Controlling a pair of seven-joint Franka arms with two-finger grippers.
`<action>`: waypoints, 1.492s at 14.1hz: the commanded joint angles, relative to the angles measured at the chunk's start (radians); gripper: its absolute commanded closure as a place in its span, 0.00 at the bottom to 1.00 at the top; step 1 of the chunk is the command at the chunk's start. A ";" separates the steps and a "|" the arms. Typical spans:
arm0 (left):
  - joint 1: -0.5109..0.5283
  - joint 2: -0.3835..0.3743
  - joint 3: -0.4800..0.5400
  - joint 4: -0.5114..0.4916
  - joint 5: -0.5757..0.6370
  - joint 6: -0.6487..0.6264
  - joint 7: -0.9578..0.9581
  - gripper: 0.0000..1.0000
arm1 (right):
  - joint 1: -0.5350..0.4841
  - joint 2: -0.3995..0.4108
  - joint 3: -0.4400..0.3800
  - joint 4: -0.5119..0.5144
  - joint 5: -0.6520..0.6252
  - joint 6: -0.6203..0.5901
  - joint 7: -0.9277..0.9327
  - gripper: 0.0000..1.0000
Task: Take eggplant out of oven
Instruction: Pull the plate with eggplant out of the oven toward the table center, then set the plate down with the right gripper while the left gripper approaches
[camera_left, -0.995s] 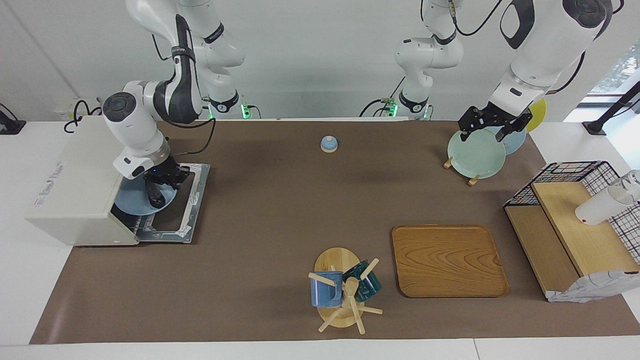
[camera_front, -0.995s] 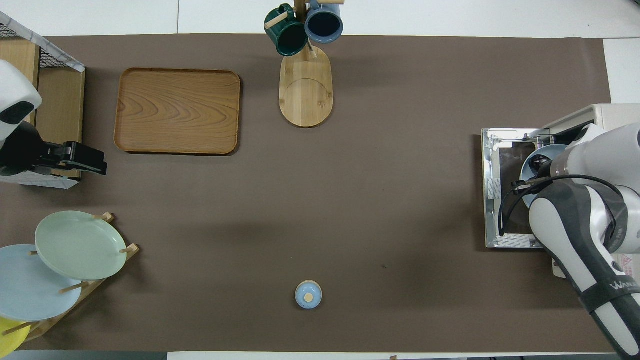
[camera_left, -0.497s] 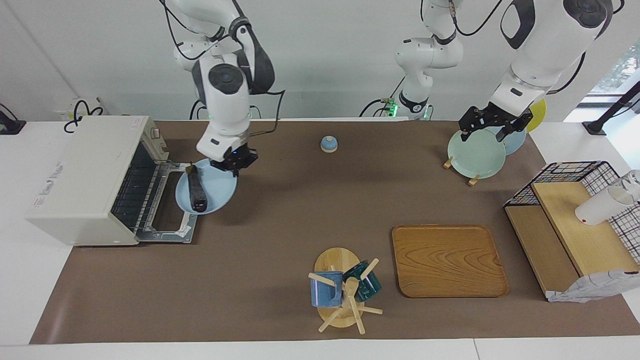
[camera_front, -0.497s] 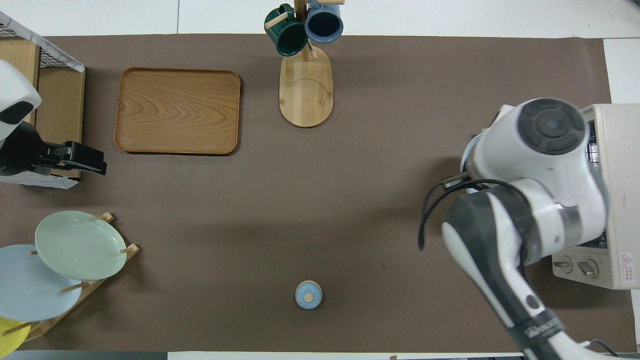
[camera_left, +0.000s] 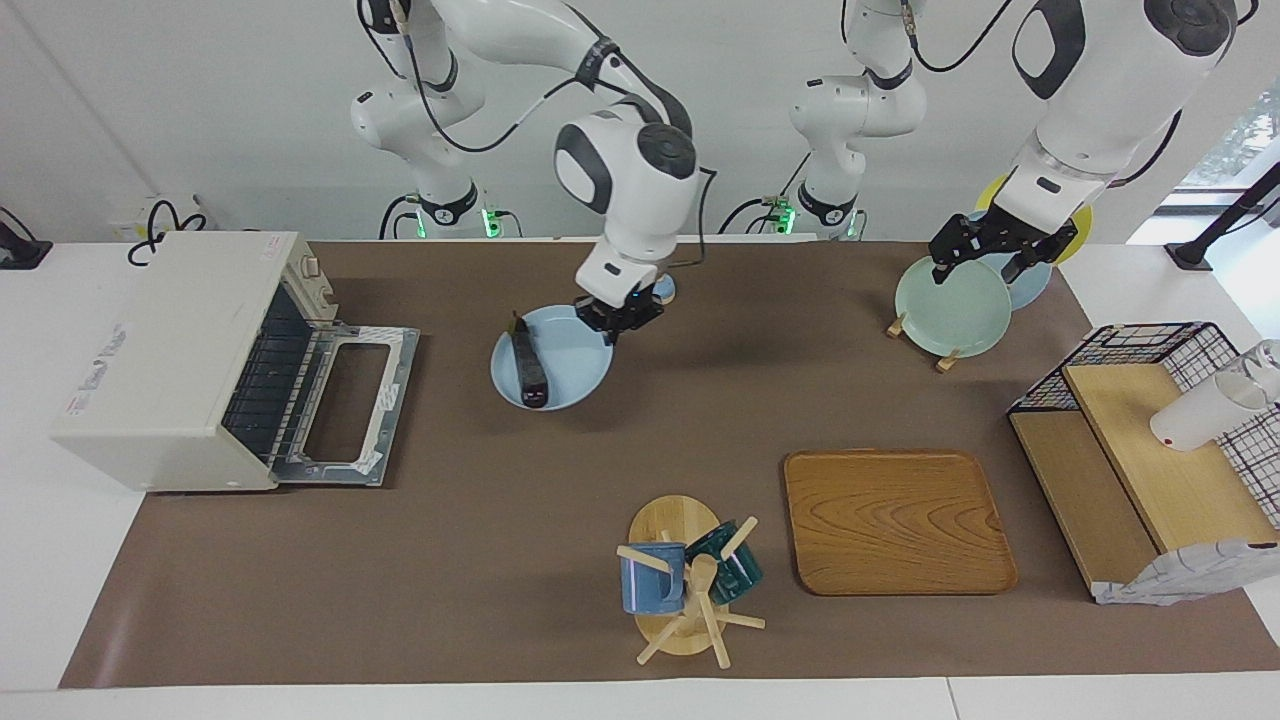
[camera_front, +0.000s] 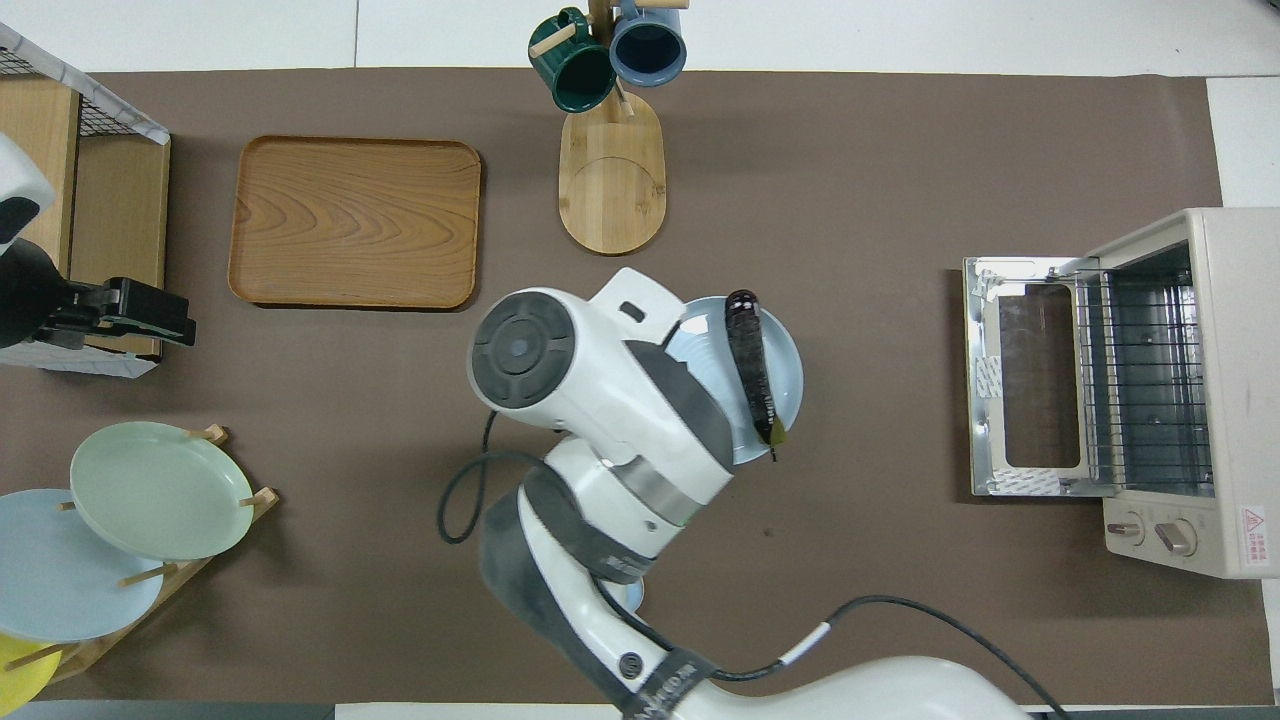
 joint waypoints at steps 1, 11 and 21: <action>0.027 0.004 -0.002 0.008 0.015 0.023 -0.005 0.00 | 0.046 0.124 -0.004 0.126 0.038 0.079 0.112 1.00; 0.040 0.005 -0.004 0.008 0.015 0.045 -0.005 0.00 | -0.018 0.023 -0.027 0.085 0.091 0.054 0.137 0.72; -0.280 0.060 -0.019 -0.106 -0.082 0.254 -0.399 0.00 | -0.475 -0.333 -0.029 -0.550 -0.014 0.210 -0.403 1.00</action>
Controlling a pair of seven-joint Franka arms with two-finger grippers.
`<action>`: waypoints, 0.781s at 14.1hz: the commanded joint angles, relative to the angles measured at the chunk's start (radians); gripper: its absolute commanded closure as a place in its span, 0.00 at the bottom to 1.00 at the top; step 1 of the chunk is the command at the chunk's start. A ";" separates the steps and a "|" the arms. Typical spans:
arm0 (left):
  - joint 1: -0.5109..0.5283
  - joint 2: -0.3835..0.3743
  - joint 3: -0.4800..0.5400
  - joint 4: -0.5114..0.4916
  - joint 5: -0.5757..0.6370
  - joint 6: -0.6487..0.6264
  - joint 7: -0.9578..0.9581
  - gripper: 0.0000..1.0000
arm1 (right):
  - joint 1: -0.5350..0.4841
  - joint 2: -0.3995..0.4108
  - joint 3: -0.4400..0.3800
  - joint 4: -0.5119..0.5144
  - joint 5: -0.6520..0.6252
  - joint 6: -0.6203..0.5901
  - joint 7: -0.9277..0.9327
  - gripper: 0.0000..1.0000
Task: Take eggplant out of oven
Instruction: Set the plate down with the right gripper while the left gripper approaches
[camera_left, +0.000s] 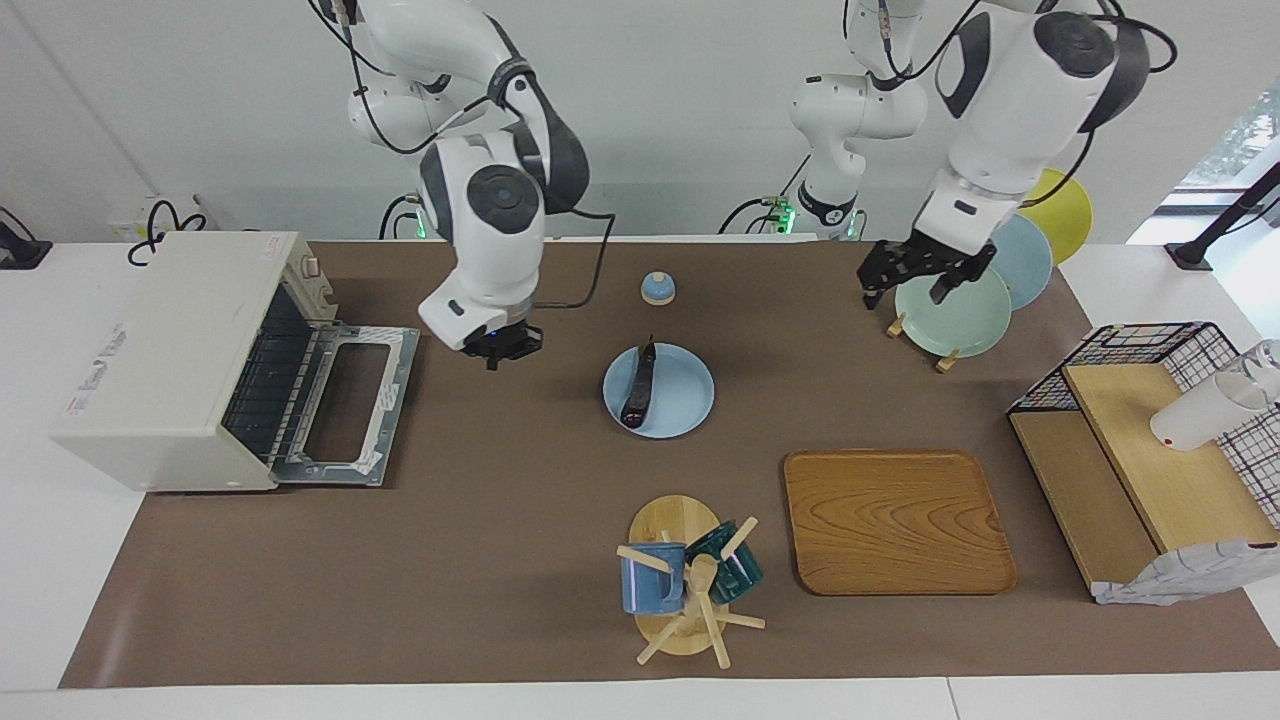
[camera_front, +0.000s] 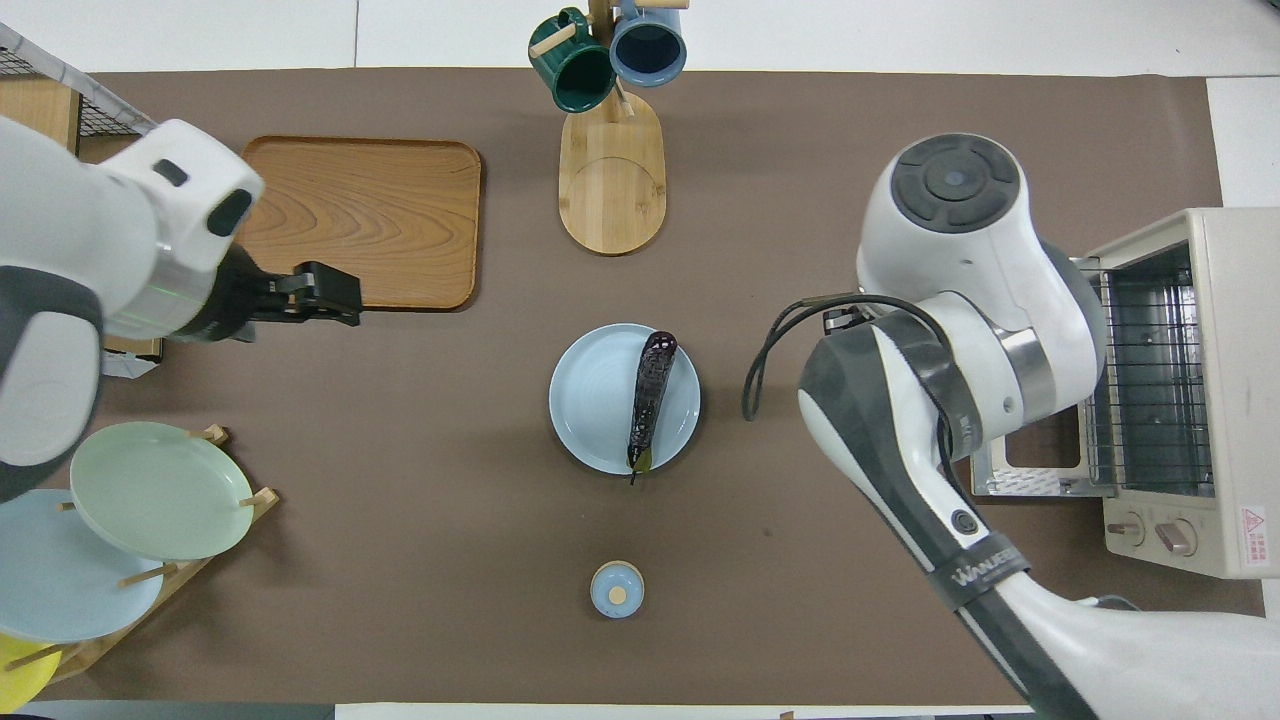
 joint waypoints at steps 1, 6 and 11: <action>-0.144 0.057 0.016 -0.049 -0.025 0.133 -0.110 0.00 | -0.108 -0.062 0.020 -0.244 -0.011 0.237 -0.064 1.00; -0.376 0.157 0.016 -0.190 -0.025 0.449 -0.167 0.00 | -0.167 -0.021 0.018 -0.328 -0.013 0.381 -0.201 1.00; -0.505 0.326 0.019 -0.215 -0.024 0.649 -0.224 0.00 | -0.199 -0.024 0.017 -0.361 -0.034 0.390 -0.235 1.00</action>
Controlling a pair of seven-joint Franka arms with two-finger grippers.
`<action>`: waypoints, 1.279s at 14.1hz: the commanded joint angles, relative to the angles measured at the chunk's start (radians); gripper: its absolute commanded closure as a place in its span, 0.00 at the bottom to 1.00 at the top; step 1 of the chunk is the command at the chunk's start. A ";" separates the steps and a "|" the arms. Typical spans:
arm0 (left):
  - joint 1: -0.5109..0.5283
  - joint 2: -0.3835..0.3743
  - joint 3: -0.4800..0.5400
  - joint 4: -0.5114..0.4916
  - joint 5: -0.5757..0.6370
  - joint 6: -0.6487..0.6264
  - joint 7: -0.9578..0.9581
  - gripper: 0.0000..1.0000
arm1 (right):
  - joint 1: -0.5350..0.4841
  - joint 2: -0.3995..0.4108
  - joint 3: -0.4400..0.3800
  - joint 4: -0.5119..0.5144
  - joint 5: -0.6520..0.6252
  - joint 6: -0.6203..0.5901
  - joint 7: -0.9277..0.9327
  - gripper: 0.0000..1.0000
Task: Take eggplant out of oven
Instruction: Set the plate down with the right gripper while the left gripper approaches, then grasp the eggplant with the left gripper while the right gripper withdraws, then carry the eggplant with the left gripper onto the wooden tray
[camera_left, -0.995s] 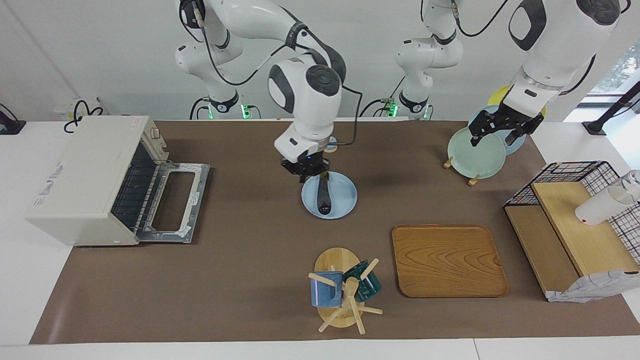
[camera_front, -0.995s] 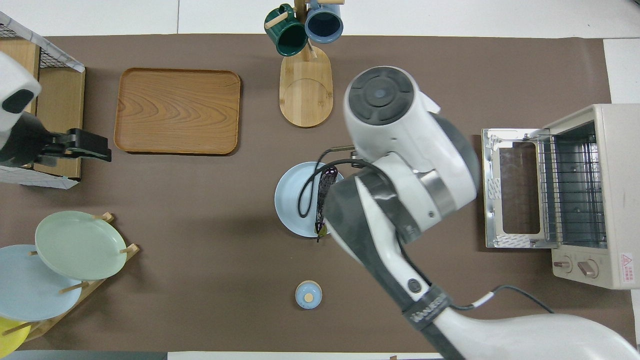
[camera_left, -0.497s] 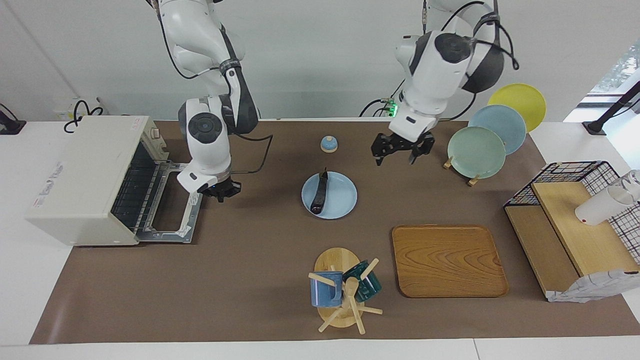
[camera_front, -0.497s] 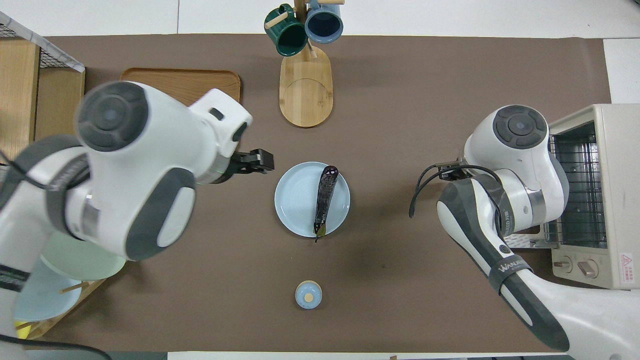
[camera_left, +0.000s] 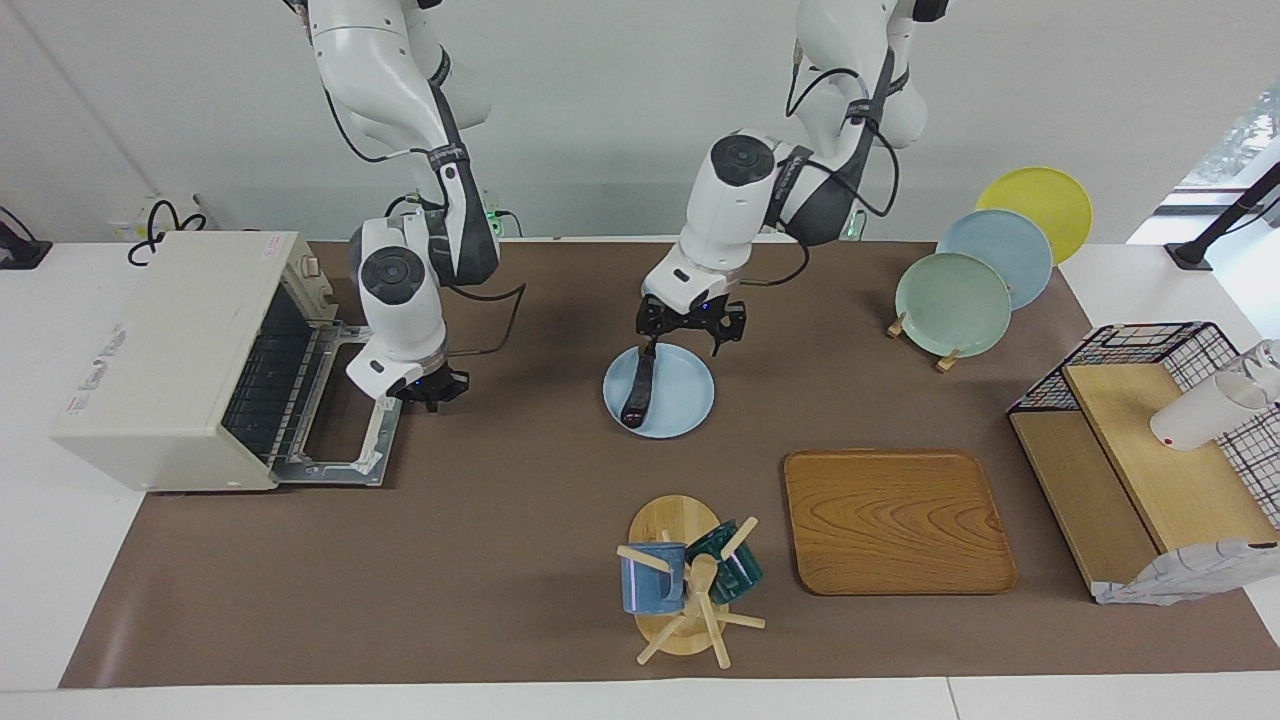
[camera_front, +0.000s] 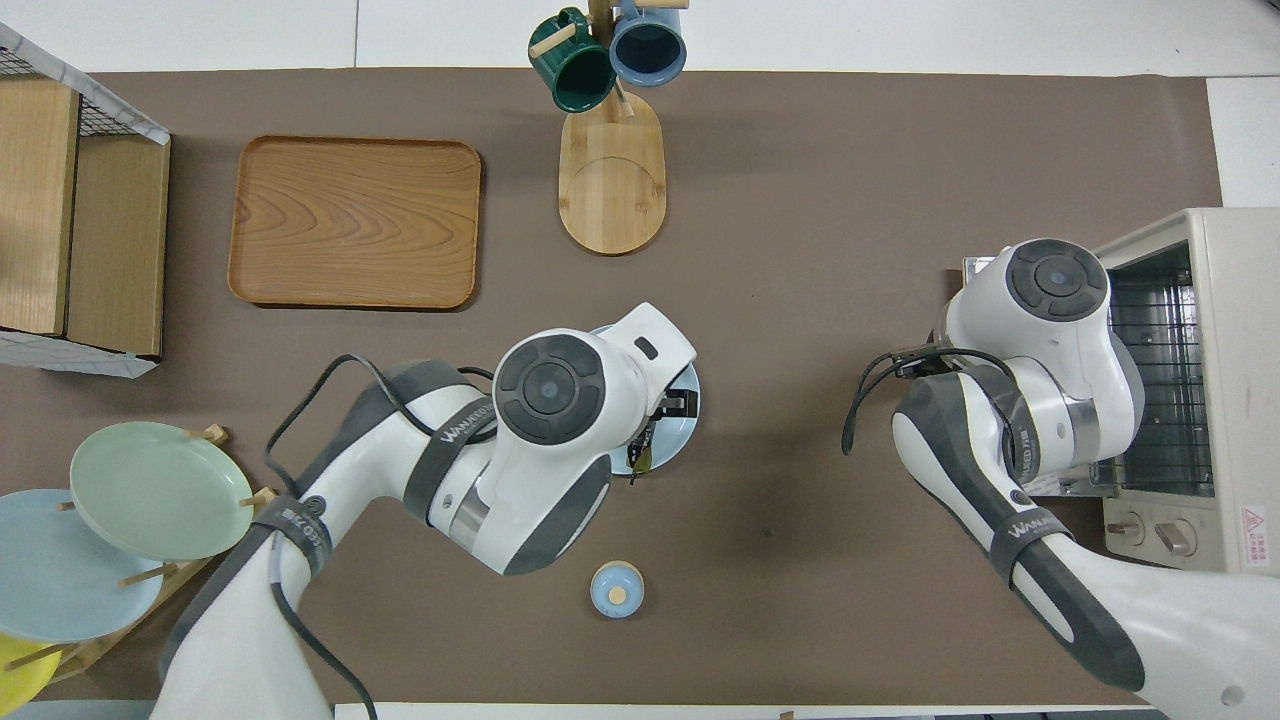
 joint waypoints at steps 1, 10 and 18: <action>-0.042 0.062 0.023 -0.003 -0.006 0.078 -0.006 0.00 | -0.036 -0.020 0.015 -0.039 -0.035 0.024 -0.026 1.00; -0.017 0.079 0.028 -0.006 0.001 0.105 0.019 0.29 | -0.090 -0.042 0.015 0.055 -0.120 -0.115 -0.210 1.00; 0.077 0.090 0.025 0.000 0.001 0.109 0.095 1.00 | -0.228 -0.166 0.016 0.144 -0.095 -0.335 -0.393 1.00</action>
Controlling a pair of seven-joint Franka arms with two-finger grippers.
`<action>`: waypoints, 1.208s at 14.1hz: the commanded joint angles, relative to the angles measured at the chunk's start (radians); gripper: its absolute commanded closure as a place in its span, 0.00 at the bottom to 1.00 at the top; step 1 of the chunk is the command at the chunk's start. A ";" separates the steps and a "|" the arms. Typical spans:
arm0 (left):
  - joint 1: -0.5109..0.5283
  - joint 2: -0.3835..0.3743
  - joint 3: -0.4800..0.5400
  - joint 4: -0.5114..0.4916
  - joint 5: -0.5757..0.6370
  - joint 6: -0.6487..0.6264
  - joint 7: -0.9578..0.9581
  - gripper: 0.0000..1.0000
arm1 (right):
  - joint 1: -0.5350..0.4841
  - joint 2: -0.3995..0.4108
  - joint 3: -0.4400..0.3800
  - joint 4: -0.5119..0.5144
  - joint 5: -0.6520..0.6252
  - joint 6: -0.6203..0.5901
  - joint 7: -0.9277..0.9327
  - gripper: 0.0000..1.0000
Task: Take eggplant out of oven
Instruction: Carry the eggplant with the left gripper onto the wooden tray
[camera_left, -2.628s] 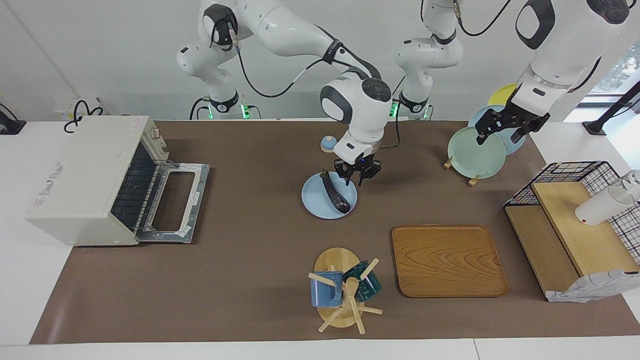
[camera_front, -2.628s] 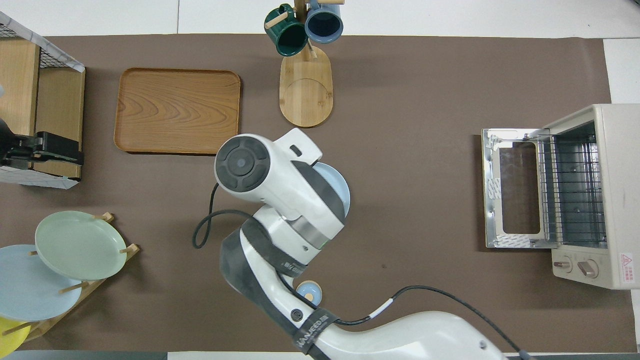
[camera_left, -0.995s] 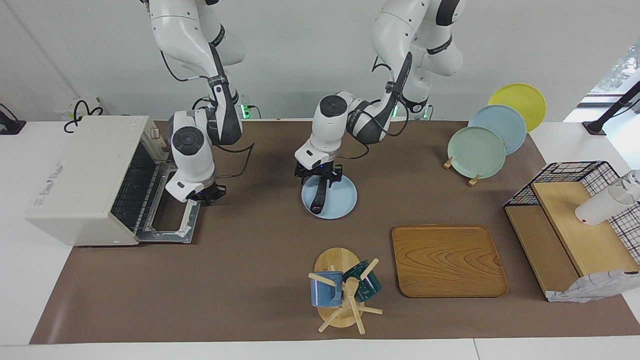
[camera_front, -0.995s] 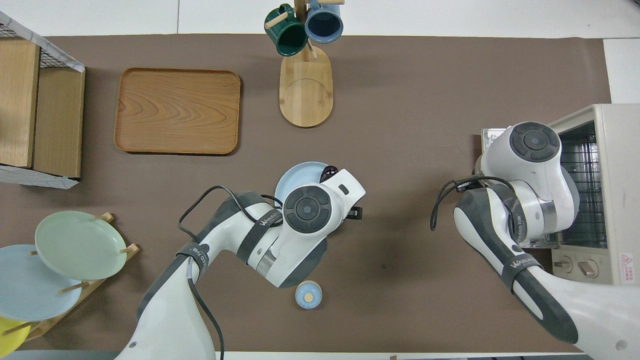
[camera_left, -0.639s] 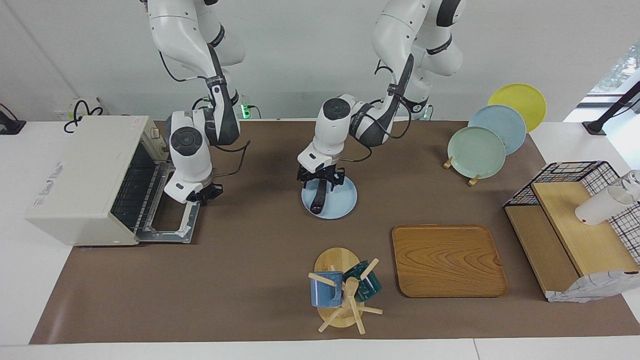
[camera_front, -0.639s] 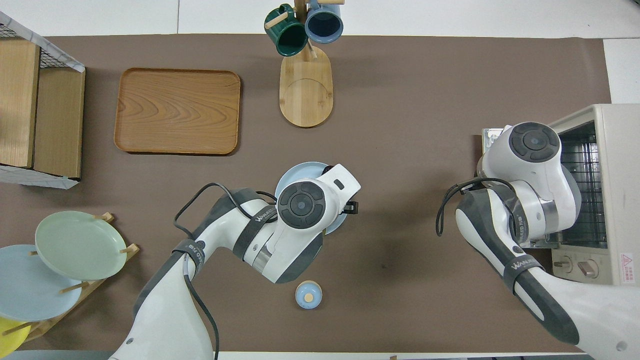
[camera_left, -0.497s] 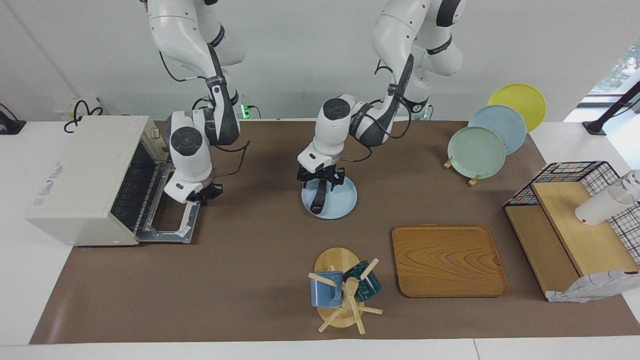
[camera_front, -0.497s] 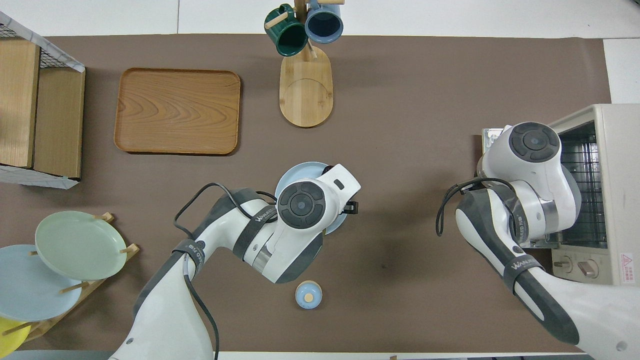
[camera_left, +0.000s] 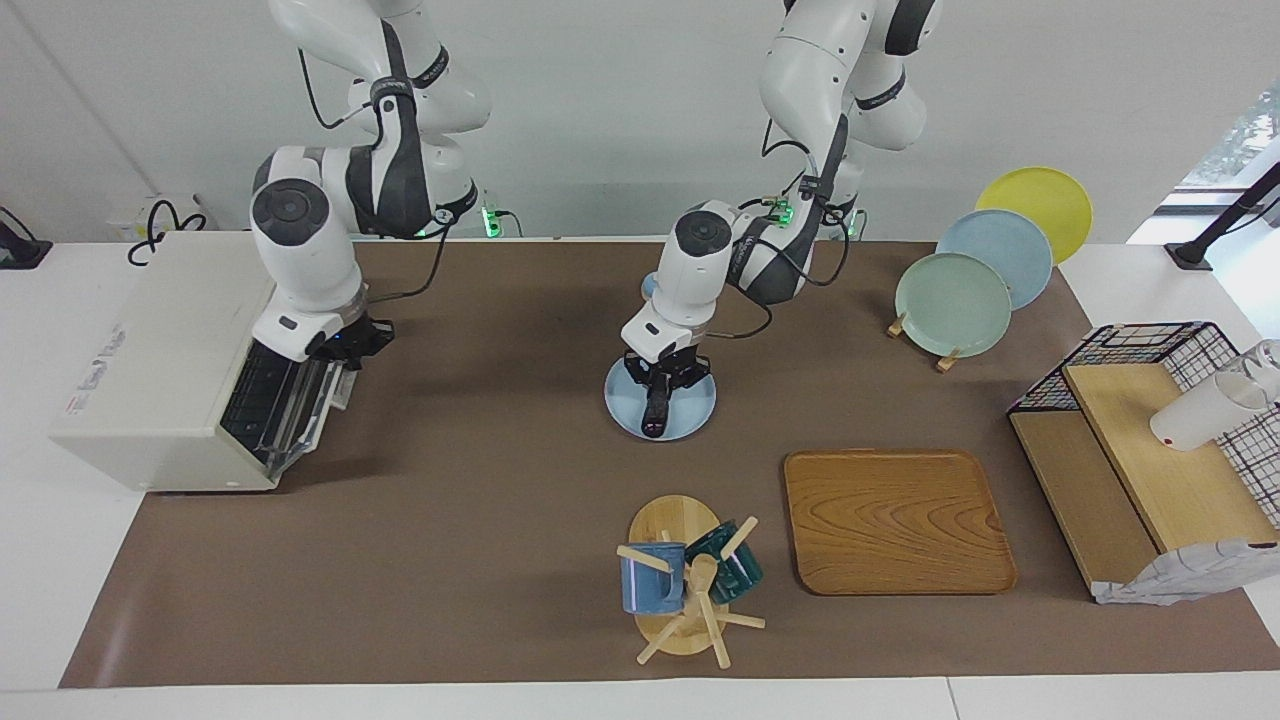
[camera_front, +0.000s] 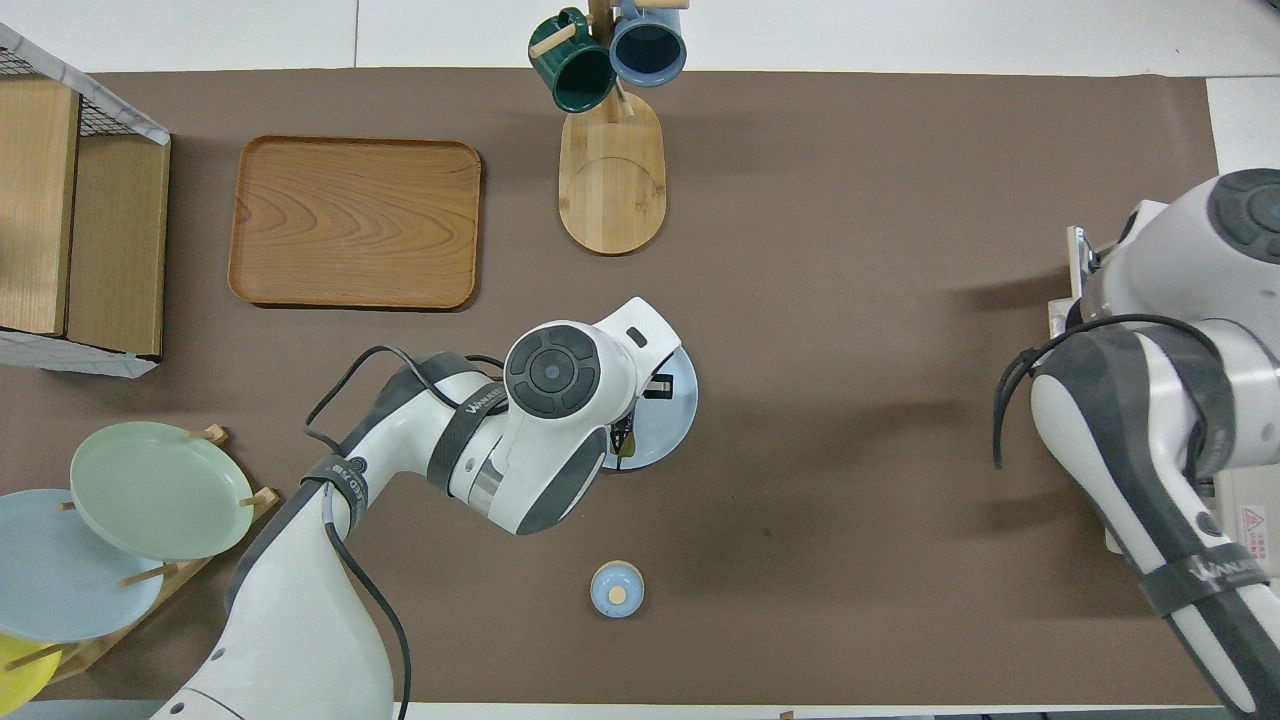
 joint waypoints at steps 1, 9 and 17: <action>0.026 0.012 -0.004 0.009 0.001 0.019 0.015 1.00 | -0.077 -0.010 -0.016 -0.008 -0.011 -0.014 -0.065 1.00; 0.349 -0.023 -0.005 0.297 -0.013 -0.364 0.181 1.00 | -0.091 -0.110 0.004 0.131 0.096 -0.230 -0.123 0.69; 0.593 0.185 -0.002 0.505 -0.063 -0.369 0.375 1.00 | -0.071 -0.098 0.013 0.217 0.202 -0.270 -0.048 0.00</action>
